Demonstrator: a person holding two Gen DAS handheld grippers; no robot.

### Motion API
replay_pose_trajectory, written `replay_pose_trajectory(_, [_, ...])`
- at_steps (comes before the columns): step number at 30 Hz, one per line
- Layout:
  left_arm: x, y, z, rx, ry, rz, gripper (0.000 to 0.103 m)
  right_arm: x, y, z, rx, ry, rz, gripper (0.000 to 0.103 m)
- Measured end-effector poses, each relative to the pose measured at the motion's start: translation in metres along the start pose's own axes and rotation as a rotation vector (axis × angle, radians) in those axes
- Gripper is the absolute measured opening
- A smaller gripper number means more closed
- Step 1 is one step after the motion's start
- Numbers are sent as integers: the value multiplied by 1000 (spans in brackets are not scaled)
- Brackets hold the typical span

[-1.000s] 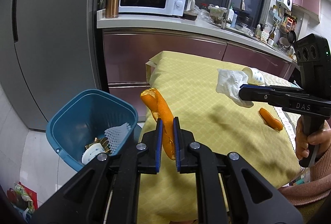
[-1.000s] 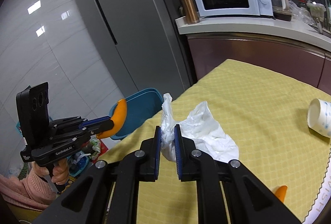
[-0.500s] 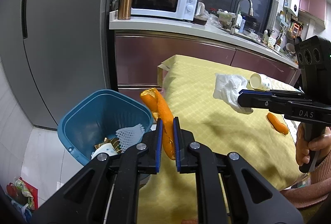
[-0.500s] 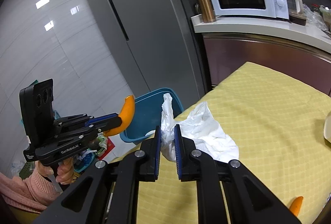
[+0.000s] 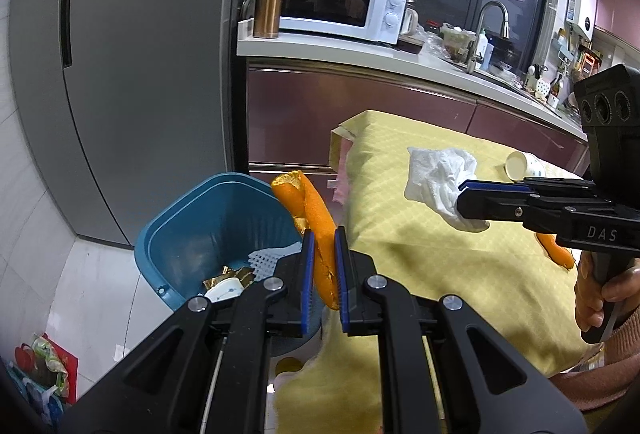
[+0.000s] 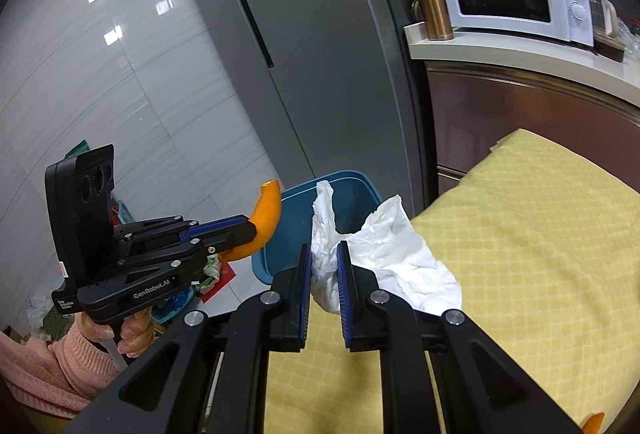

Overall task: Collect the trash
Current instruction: 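Carry the orange peel and tissue in both tools over to the teal bin, then lower both tools into the teal bin and open them to drop peel and tissue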

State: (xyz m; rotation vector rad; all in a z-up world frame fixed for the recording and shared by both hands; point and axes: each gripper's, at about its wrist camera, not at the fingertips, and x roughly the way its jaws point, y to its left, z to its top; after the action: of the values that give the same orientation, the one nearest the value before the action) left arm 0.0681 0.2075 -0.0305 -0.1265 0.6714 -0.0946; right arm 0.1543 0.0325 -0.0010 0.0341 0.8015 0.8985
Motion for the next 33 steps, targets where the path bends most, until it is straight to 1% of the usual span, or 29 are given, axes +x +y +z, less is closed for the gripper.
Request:
replay_pose_trajectory(14, [10, 23, 0, -37, 11, 51, 10, 30, 24, 19, -54, 21, 47, 11])
replay_pose_trajectory(25, [20, 35, 4, -68, 10, 82, 10, 53, 28, 31, -62, 41, 74, 11])
replay_pose_trajectory(33, [32, 44, 3, -92, 24, 102, 10, 76, 28, 34, -61, 77, 74, 11])
